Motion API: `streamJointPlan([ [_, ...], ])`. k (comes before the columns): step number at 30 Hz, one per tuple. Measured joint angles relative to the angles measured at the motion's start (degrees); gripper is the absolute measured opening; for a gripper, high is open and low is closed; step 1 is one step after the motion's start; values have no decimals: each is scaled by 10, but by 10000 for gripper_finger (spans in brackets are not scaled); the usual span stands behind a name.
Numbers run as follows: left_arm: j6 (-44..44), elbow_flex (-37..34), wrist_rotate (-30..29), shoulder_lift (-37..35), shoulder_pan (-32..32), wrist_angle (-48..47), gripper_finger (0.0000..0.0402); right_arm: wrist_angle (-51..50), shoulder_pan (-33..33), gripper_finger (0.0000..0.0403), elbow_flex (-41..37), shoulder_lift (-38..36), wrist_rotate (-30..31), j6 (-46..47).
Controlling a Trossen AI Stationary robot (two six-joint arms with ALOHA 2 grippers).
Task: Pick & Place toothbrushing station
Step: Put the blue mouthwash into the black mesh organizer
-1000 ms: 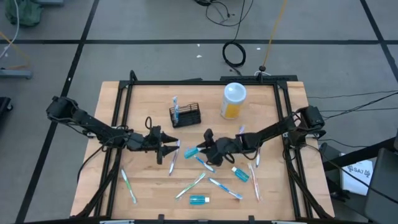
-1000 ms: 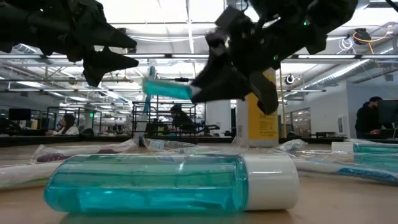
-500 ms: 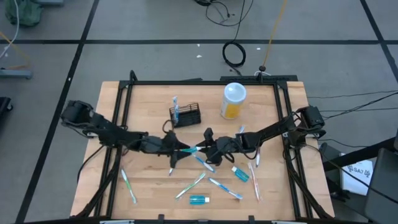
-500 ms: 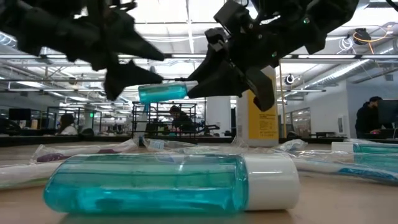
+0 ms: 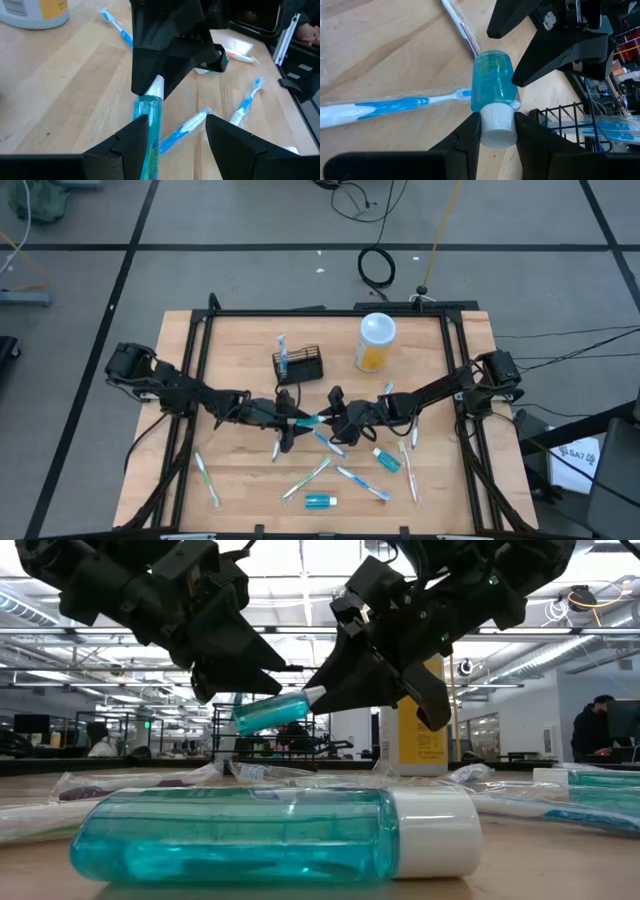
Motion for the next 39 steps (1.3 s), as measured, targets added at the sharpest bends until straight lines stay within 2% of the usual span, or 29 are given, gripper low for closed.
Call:
streamJointPlan([
  [6, 28, 0, 0, 0, 8, 1, 207, 0, 0, 95, 0, 0, 0, -1],
  [11, 47, -1, -8, 0, 14, 36, 207, 13, 2, 94, 2, -4, -7, -1],
  [15, 42, -1, -4, 0, 25, 7, 207, 8, 2, 94, 1, -3, -24, -1],
  [22, 17, -1, 78, 0, 32, -7, 207, 21, 4, 94, 1, -2, -33, -3],
  [31, 11, -1, 104, 0, 31, -72, 206, 25, 3, 94, 1, -2, -31, -5],
  [34, 28, -1, 106, 0, 27, -71, 193, 25, 3, 94, 1, -2, -31, -6],
  [39, 29, -1, 106, 0, 27, -67, 139, 25, 3, 101, 1, -2, -30, -7],
])
